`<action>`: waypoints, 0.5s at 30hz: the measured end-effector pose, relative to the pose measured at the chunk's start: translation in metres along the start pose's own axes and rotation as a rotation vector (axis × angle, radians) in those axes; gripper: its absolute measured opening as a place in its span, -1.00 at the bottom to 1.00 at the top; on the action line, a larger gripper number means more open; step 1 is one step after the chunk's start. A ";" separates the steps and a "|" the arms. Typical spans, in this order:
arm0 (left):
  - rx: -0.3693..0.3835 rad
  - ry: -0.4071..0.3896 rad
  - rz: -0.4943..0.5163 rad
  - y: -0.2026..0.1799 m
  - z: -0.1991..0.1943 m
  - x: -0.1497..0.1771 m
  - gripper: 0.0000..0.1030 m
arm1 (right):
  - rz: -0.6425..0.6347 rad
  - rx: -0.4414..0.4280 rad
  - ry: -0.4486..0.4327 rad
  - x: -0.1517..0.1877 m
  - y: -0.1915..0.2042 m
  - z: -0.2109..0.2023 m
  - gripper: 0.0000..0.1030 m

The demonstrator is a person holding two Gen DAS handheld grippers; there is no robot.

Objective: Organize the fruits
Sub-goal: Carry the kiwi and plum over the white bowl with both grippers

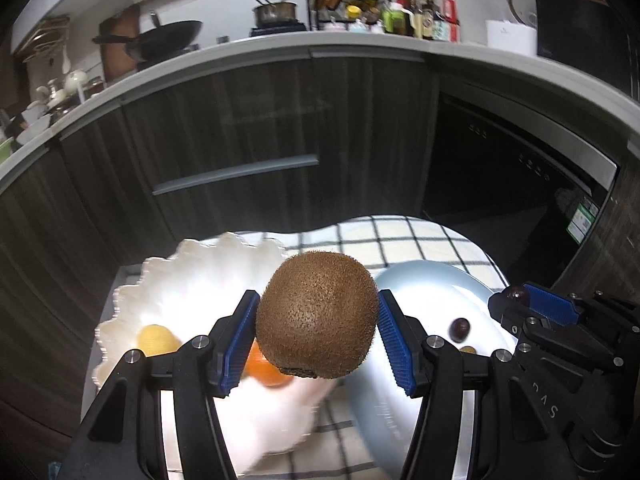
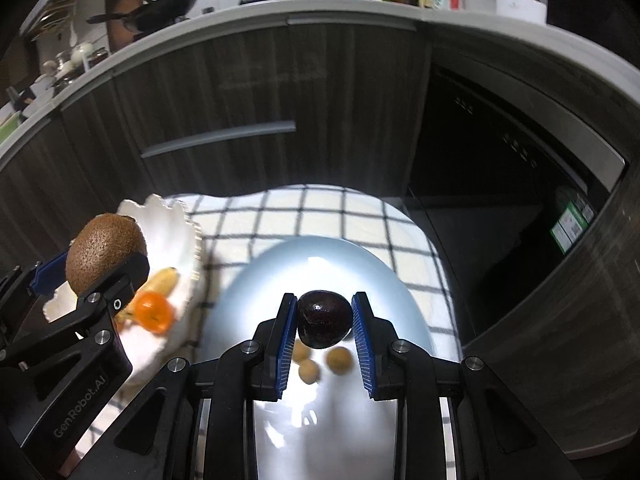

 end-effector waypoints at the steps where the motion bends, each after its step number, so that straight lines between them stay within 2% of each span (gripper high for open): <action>1: -0.006 -0.003 -0.007 0.007 -0.002 -0.001 0.13 | -0.010 -0.007 -0.005 -0.003 0.008 -0.002 -0.44; 7: -0.051 -0.010 -0.051 0.054 -0.010 -0.001 0.13 | -0.055 -0.052 -0.016 -0.013 0.057 -0.001 -0.44; 15: -0.111 0.014 -0.103 0.112 -0.001 0.012 0.13 | -0.116 -0.117 0.000 -0.017 0.115 0.017 -0.44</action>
Point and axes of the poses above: each gripper's, at about its wrist camera, not at the fingertips, and z roughly the way its jaws point, y to its left, x to its underside, the point moved 3 cm from there along z, roughly the way its jaws point, and after that the axes turned 7 degrees about -x, right-handed, at the moved point
